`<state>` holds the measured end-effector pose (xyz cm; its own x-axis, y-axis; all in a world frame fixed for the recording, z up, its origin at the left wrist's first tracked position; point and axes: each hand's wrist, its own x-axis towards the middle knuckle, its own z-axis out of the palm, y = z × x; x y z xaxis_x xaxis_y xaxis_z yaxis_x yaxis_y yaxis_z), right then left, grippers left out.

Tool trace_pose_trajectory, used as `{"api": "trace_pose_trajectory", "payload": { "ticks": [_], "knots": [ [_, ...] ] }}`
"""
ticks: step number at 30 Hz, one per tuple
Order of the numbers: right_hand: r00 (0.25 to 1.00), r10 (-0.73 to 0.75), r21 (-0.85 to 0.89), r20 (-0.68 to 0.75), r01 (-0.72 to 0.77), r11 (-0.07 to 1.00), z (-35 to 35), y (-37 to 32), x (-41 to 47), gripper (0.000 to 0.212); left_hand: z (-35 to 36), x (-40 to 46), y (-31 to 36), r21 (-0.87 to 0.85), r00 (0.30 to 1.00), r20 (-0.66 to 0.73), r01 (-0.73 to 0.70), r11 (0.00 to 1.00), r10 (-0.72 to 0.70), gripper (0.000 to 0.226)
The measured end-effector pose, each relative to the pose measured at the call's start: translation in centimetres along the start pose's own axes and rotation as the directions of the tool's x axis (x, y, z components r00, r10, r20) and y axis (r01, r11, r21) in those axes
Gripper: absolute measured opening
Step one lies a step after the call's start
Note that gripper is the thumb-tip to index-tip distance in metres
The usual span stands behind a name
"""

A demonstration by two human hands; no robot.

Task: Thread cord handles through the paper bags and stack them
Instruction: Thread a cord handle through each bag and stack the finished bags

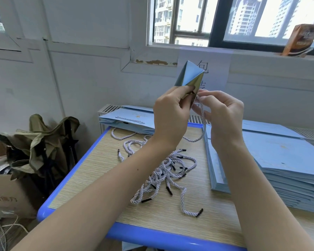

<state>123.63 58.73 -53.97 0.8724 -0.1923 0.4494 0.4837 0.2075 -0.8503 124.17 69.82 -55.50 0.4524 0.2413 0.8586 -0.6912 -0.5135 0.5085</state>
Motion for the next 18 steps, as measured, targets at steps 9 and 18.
{"api": "trace_pose_trajectory", "payload": {
  "ticks": [9,18],
  "knots": [
    [1.0,-0.011,-0.14,0.009,0.012,0.99,-2.5,0.2,1.9,0.028,3.7,1.2,0.9,-0.061,0.996,0.047,0.084,0.995,-0.081,0.014],
    [0.974,-0.222,-0.507,0.034,0.208,0.836,-2.0,0.8,1.2,0.028,3.0,0.3,-0.4,-0.116,0.986,0.108,0.14,0.983,-0.127,0.013]
  ]
}}
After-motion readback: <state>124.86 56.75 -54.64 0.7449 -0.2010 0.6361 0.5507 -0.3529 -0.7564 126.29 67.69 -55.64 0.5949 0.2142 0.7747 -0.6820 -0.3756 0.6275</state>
